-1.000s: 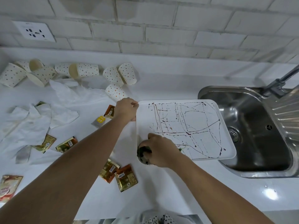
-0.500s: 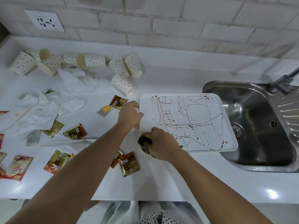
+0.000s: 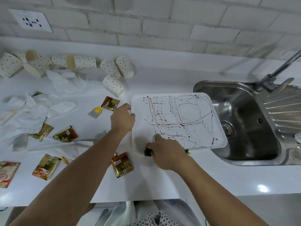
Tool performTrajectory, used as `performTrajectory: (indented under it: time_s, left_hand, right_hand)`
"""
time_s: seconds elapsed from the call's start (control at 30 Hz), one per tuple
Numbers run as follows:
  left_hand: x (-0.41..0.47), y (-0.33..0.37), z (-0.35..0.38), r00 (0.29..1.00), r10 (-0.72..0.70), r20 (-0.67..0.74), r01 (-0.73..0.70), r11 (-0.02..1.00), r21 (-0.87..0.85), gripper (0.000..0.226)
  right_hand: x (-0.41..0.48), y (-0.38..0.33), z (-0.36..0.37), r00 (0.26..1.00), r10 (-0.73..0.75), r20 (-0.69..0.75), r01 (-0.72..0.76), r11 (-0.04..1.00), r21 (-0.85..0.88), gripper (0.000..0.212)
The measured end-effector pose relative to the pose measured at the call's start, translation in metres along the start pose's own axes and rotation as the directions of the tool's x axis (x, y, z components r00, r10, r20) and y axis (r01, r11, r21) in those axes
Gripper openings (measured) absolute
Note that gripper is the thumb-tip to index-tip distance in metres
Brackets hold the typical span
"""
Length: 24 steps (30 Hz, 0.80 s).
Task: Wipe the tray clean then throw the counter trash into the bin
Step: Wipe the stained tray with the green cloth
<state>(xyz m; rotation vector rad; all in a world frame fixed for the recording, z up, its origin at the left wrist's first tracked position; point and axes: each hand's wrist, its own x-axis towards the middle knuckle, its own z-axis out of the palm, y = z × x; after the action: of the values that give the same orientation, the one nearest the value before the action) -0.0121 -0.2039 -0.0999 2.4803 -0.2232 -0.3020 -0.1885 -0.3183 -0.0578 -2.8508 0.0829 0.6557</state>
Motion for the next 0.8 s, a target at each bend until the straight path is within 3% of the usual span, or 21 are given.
performTrajectory:
  time_s: [0.13, 0.4, 0.63, 0.8]
  left_hand:
    - [-0.001, -0.003, -0.004, 1.0, 0.016, 0.002, -0.016, 0.999, 0.051, 0.039]
    - [-0.002, -0.003, -0.006, 1.0, -0.01, 0.014, 0.009, 1.0, 0.027, 0.037]
    - [-0.004, 0.003, -0.007, 0.999, -0.05, 0.009, 0.05, 0.997, 0.055, 0.037]
    - [-0.009, 0.009, -0.008, 0.993, -0.117, 0.016, 0.115, 0.991, 0.068, 0.039]
  right_hand:
    - [-0.006, -0.01, 0.009, 0.999, -0.044, 0.007, 0.044, 0.999, 0.003, 0.03]
    - [-0.062, 0.084, -0.006, 0.978, 0.209, 0.015, -0.208, 0.976, -0.064, 0.036]
    - [-0.028, 0.03, 0.01, 0.996, -0.01, -0.087, 0.011, 1.0, 0.008, 0.026]
    - [-0.056, 0.089, 0.008, 0.995, 0.034, -0.09, -0.032, 0.999, 0.02, 0.029]
